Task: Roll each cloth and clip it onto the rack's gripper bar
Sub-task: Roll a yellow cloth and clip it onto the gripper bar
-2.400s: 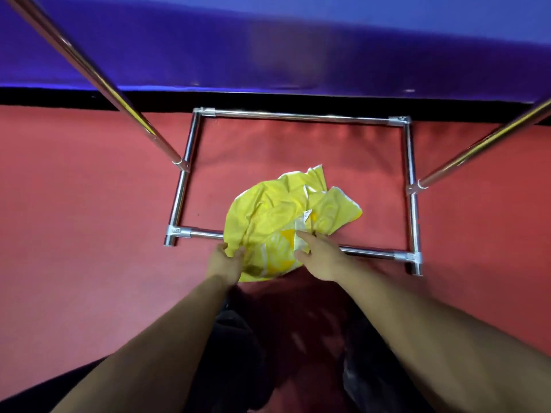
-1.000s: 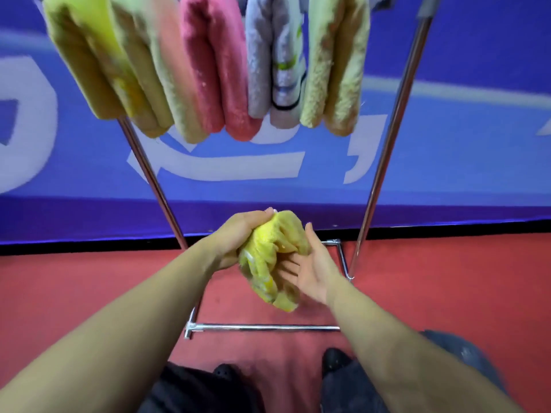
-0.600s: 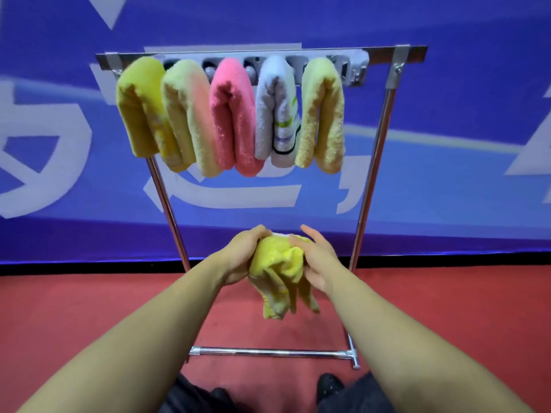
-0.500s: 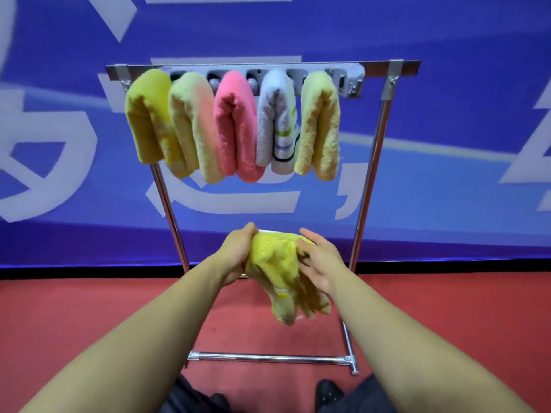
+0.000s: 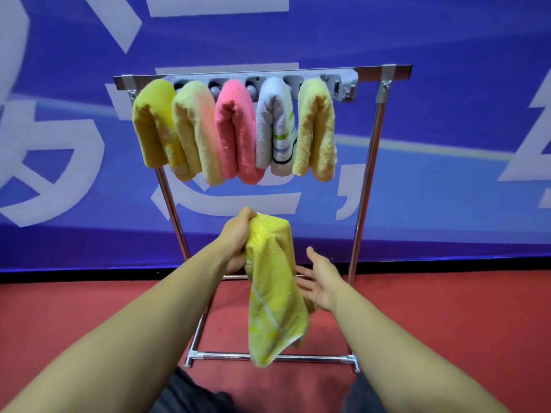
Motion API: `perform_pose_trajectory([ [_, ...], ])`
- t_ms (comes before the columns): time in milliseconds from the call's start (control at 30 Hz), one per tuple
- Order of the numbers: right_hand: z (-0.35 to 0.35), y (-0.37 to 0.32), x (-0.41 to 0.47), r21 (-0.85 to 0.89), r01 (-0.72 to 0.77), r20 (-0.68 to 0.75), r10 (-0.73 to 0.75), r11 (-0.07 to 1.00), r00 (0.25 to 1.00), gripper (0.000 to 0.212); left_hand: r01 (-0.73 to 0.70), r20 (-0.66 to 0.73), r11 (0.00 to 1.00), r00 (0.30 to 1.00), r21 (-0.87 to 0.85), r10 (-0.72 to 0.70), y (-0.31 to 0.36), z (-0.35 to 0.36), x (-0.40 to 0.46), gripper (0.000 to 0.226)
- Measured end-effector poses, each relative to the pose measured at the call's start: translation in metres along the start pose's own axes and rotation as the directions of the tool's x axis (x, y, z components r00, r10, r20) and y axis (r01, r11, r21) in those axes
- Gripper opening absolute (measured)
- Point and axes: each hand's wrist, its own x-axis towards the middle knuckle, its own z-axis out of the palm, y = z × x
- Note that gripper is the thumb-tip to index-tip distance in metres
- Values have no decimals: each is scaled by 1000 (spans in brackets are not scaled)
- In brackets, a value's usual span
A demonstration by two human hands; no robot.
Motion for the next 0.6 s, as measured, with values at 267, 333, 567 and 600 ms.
perform_pose_trajectory([
  [267,-30,64,24,125,-256,-54,264,959,963,114,-16,89,1000,996,-10,17,36,9,-3,22],
  [333,-33,71,23,141,-314,0,318,939,948,104,-10,117,999,993,-46,16,39,5,-2,24],
  [567,-22,59,32,354,-209,9,221,911,975,93,2,205,986,978,-167,33,42,-11,2,29],
  [600,-19,55,33,379,-179,18,186,908,982,83,4,215,985,976,-174,34,44,-12,3,29],
])
